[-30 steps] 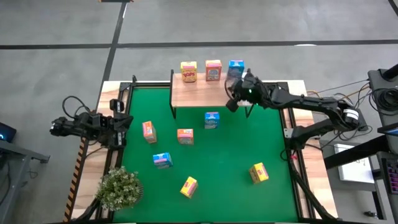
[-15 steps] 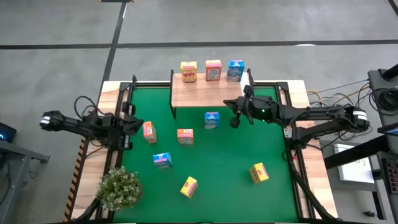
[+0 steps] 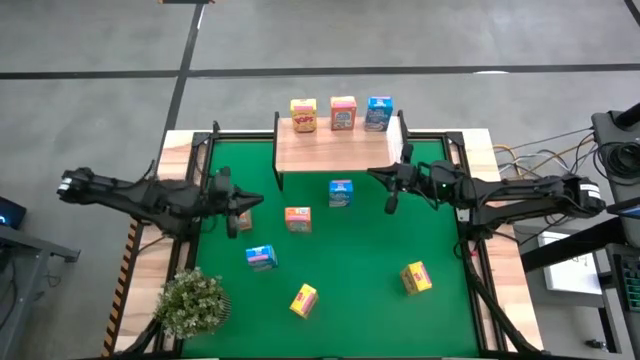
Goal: Stack cereal on shelf
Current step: Put the right orange cereal box on the shelf aligned with the other orange cereal box
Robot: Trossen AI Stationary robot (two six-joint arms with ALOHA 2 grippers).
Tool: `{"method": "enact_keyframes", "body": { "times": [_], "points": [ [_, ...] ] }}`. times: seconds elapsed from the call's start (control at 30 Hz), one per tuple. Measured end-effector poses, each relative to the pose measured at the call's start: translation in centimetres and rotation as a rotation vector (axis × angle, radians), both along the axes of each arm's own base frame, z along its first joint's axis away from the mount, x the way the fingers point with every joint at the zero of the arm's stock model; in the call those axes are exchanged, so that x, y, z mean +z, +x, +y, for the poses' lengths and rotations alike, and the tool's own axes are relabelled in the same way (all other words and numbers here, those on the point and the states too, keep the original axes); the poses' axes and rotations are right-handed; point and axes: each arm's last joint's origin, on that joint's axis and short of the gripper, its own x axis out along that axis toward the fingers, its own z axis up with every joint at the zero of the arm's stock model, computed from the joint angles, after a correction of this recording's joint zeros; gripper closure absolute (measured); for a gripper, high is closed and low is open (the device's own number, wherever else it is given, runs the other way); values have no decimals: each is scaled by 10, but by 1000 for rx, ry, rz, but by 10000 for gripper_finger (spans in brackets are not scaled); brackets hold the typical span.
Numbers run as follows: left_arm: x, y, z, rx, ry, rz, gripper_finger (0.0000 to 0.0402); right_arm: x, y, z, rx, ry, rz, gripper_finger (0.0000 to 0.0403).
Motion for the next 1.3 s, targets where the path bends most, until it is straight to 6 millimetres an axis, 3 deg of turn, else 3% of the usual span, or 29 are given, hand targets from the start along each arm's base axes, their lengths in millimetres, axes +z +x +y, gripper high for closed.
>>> {"method": "enact_keyframes", "body": {
  "times": [0.2,0.57,0.67,0.8,1.13,1.3],
  "points": [
    [0,10,-1,189,-179,353,402,1,-3,1,0,-12,2,394],
    [12,77,-16,-46,95,474,402,-4,-2,0,3,-38,58,394],
    [14,91,-17,-107,97,503,393,-4,-2,0,3,-37,62,394],
    [10,106,-13,-157,93,543,346,-5,-2,0,3,-35,68,394],
    [-23,137,7,-171,193,688,172,-7,-2,0,3,-28,88,394],
    [-39,148,15,-188,210,750,131,-6,-2,0,3,-27,88,394]
  ]
}}
